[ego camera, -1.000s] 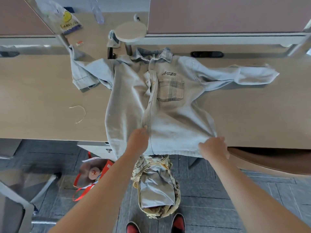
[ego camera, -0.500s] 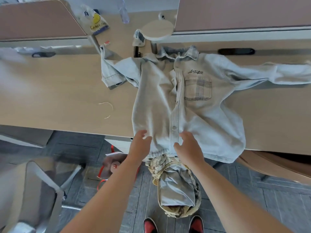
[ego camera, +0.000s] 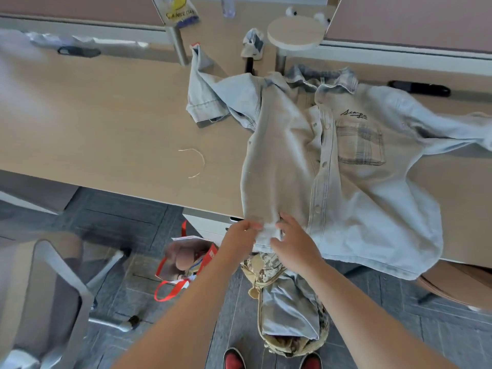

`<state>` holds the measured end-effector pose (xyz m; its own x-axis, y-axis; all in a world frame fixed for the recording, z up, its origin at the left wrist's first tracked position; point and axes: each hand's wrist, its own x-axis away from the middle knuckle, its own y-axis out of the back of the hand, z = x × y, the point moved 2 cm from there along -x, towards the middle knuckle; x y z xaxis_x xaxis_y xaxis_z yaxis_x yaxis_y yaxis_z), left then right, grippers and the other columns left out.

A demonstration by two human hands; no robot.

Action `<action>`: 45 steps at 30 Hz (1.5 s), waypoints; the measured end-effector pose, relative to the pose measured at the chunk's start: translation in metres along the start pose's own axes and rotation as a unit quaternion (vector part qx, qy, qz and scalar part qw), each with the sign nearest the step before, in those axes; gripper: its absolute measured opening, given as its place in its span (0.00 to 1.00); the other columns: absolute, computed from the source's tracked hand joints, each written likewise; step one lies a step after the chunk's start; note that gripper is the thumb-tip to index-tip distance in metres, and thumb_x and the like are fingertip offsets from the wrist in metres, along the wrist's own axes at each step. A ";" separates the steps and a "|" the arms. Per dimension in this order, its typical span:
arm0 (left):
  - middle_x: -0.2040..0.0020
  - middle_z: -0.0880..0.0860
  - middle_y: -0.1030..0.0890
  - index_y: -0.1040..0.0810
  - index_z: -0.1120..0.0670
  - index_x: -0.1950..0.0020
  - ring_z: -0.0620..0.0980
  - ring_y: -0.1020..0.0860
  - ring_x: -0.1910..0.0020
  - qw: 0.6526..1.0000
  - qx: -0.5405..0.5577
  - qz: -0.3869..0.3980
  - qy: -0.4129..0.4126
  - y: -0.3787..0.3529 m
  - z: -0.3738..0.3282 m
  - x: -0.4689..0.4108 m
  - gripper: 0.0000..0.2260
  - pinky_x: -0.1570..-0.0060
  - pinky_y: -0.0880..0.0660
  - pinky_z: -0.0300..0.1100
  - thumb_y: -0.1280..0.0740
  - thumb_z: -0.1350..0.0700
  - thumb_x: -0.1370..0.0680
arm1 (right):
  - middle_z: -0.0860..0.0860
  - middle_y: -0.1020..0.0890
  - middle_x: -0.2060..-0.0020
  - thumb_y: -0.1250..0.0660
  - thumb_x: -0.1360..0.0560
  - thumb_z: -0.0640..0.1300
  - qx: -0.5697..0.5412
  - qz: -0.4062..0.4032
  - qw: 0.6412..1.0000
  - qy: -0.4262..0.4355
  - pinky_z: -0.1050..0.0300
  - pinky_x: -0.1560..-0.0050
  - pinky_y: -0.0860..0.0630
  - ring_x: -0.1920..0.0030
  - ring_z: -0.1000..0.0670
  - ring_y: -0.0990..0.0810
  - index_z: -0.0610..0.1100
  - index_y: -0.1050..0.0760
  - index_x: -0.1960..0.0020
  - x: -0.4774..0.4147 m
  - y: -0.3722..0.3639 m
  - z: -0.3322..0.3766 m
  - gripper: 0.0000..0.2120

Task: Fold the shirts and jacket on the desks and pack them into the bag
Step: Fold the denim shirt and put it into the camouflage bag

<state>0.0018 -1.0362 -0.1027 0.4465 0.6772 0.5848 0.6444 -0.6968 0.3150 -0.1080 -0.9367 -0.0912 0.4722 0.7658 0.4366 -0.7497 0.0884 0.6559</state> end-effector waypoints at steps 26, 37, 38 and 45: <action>0.61 0.53 0.19 0.20 0.54 0.45 0.47 0.25 0.70 0.996 0.029 0.023 -0.077 0.028 -0.071 0.040 0.11 0.60 0.27 0.46 0.33 0.64 0.24 | 0.53 0.26 0.37 0.29 0.24 0.49 -0.068 -0.006 0.997 0.036 0.63 0.59 0.29 0.55 0.56 0.21 0.51 0.28 0.29 0.027 0.043 0.029 0.24; 0.45 0.61 0.20 0.29 0.58 0.41 0.58 0.15 0.62 0.973 0.226 0.032 -0.013 0.015 -0.094 0.060 0.07 0.63 0.18 0.48 0.38 0.65 0.19 | 0.44 0.15 0.62 0.38 0.19 0.40 -0.205 -0.095 0.973 -0.052 0.42 0.55 0.17 0.63 0.53 0.14 0.42 0.18 0.44 0.028 0.094 0.024 0.11; 0.45 0.62 0.21 0.29 0.59 0.44 0.59 0.15 0.60 0.967 0.250 0.037 0.003 0.010 -0.095 0.063 0.05 0.63 0.17 0.48 0.39 0.66 0.18 | 0.47 0.14 0.60 0.37 0.20 0.41 -0.212 -0.102 0.970 -0.057 0.40 0.52 0.17 0.61 0.52 0.14 0.42 0.19 0.41 0.028 0.096 0.023 0.12; 0.45 0.63 0.18 0.22 0.64 0.51 0.58 0.19 0.41 0.920 0.375 0.112 0.030 -0.023 -0.096 0.077 0.10 0.42 0.20 0.52 0.43 0.69 0.19 | 0.54 0.16 0.61 0.36 0.19 0.46 -0.160 -0.120 0.979 -0.037 0.57 0.60 0.22 0.63 0.54 0.18 0.46 0.19 0.37 0.040 0.114 0.027 0.14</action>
<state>-0.0383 -0.9904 0.0063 0.5995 0.5063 0.6199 0.7975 -0.4431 -0.4095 -0.1621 -0.9132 0.0174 0.6756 0.6512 0.3457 -0.7147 0.4634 0.5238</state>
